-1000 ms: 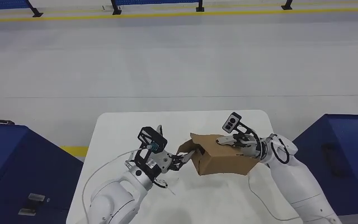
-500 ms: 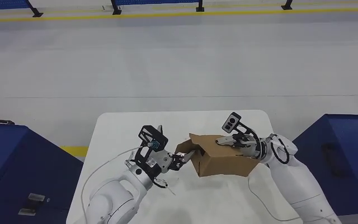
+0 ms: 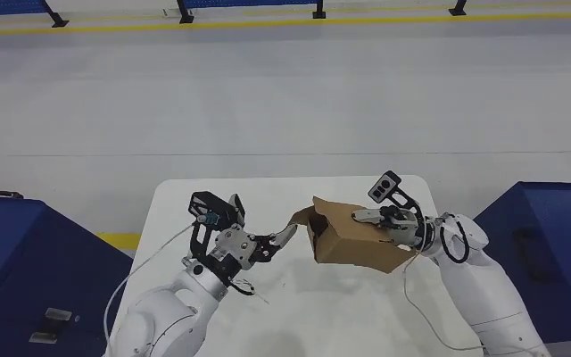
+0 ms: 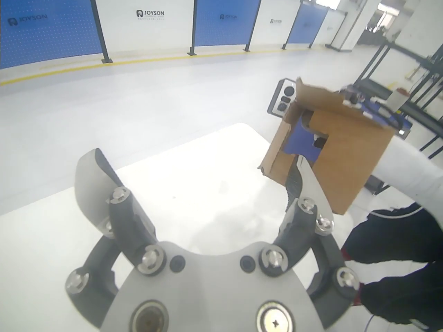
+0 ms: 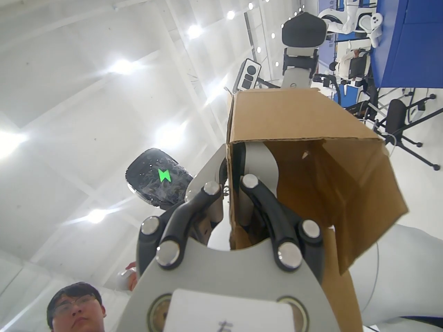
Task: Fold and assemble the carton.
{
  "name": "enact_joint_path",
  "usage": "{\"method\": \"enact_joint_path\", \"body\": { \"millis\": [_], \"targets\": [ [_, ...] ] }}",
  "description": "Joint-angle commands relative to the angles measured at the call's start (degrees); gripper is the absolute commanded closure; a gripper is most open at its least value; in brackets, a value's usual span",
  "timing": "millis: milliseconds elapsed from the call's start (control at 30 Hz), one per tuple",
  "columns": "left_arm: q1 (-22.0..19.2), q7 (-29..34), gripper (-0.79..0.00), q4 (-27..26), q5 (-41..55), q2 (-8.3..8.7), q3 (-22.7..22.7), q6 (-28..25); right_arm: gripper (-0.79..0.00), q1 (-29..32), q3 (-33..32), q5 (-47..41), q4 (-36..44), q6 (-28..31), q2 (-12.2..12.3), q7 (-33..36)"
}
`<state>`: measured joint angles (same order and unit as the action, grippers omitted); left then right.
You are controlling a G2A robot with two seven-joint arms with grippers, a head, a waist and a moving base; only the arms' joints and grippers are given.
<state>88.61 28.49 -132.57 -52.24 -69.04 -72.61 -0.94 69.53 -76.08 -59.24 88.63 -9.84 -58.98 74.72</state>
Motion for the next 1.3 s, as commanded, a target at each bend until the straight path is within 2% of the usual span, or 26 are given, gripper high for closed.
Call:
{"method": "enact_joint_path", "body": {
  "millis": [0,67,233,267,300,433,500,667,733,767,833,1067,1267],
  "targets": [
    [0.45,1.62,-0.785,-0.74,8.86,-0.07,-2.51,1.34,0.000,0.32,-0.34,-1.09,0.00,-0.59,0.01,0.46],
    [0.48,3.54,-0.785,-0.50,18.37,-0.18,-4.07,1.57,0.000,0.50,-0.40,-4.54,-0.18,-2.23,-0.15,0.49],
    [0.48,3.54,-0.785,-0.50,18.37,-0.18,-4.07,1.57,0.000,0.68,-0.29,-4.46,0.43,-2.10,-0.19,-0.27],
    [1.51,5.90,-0.785,-0.32,25.88,-0.39,-2.16,2.33,0.000,0.79,-0.54,-3.31,0.91,-1.14,-0.17,-1.37],
    [1.01,8.40,-0.785,-0.70,30.14,-0.40,-2.33,3.22,0.000,1.11,-0.73,-2.54,1.26,-0.44,-0.15,-2.25],
    [-0.72,14.60,-0.785,-2.07,46.21,-0.49,-5.18,10.59,0.000,1.79,-1.47,-1.11,2.60,-0.09,0.01,-2.41],
    [-1.79,14.78,-0.785,-2.07,53.72,-0.65,-6.67,12.70,0.000,2.22,-1.60,-1.70,2.99,-0.70,0.04,-1.75],
    [-2.06,14.70,-0.785,-2.07,54.24,-0.66,-6.95,12.49,0.000,2.46,-1.56,-3.33,2.96,-1.56,-0.03,-1.30],
    [-1.42,16.12,-0.785,-0.77,62.80,-0.93,-5.43,13.74,0.000,2.46,-1.56,-3.33,2.96,-1.56,-0.03,-1.30],
    [-2.15,15.37,-0.785,-0.22,63.28,-0.92,-5.98,14.36,0.000,2.46,-1.56,-3.33,2.96,-1.56,-0.03,-1.30],
    [-3.03,13.02,-0.785,-0.58,56.44,-0.70,-5.39,15.07,0.000,2.79,-1.72,-1.88,3.99,-0.40,-0.04,-3.36],
    [-3.98,7.04,-0.785,-2.07,47.03,-0.78,1.19,16.53,0.000,5.02,-4.31,6.22,7.77,7.80,0.24,-8.61],
    [-5.44,3.64,-0.785,-1.73,39.15,-0.88,5.76,21.00,0.000,7.54,-6.00,13.15,11.55,12.67,0.56,-10.50]
  ]
}}
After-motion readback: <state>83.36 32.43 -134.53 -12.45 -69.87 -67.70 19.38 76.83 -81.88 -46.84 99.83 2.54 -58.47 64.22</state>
